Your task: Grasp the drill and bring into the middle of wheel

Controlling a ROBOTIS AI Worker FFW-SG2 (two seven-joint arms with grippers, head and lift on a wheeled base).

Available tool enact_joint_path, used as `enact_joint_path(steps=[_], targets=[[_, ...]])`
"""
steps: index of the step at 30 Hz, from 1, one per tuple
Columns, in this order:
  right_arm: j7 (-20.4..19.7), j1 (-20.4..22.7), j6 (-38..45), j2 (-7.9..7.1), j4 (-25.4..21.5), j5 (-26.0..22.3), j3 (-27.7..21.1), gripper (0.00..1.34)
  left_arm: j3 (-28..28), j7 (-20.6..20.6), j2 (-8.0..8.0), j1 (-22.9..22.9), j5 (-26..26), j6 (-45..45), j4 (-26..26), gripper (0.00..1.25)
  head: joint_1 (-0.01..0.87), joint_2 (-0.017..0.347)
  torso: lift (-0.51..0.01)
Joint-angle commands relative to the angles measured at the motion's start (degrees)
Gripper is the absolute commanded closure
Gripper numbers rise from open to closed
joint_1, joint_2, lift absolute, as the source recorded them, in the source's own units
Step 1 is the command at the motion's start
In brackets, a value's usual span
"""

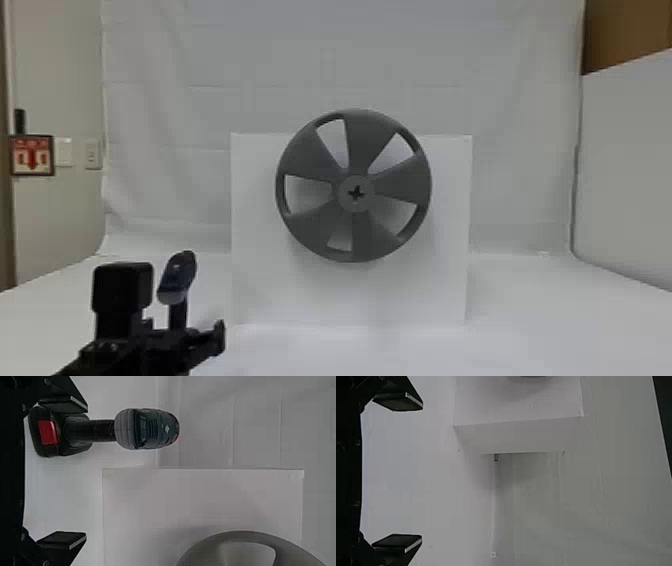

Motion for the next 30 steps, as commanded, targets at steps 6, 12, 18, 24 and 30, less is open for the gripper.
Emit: enact_joint_path(steps=[6,12,18,24,30], targets=[[0.02,0.09,0.09,0.04,0.0,0.0,0.34,0.13,-2.16,4.12,-0.32,-0.95,0.34,-7.4,5.29,0.15,0.054,0.031,-0.403],[0.02,0.17,0.18,0.04,0.0,0.0,0.69,0.13,-3.92,7.54,-0.5,-1.65,0.25,-11.8,8.63,0.15,0.054,0.031,-0.403],[0.02,0.17,0.18,0.04,0.0,0.09,0.96,0.13,-5.06,9.74,-0.85,-2.62,-0.28,-14.52,11.44,0.15,0.054,0.031,-0.403],[0.02,0.17,0.18,0.04,0.0,0.09,1.13,0.13,-5.23,10.88,-1.46,-3.24,-1.42,-17.51,14.26,0.16,0.054,0.031,-0.403],[0.02,0.26,0.18,0.04,0.0,0.09,1.31,0.13,-5.15,11.5,-1.55,-4.29,-1.95,-19.18,17.6,0.15,0.054,0.031,-0.403]])
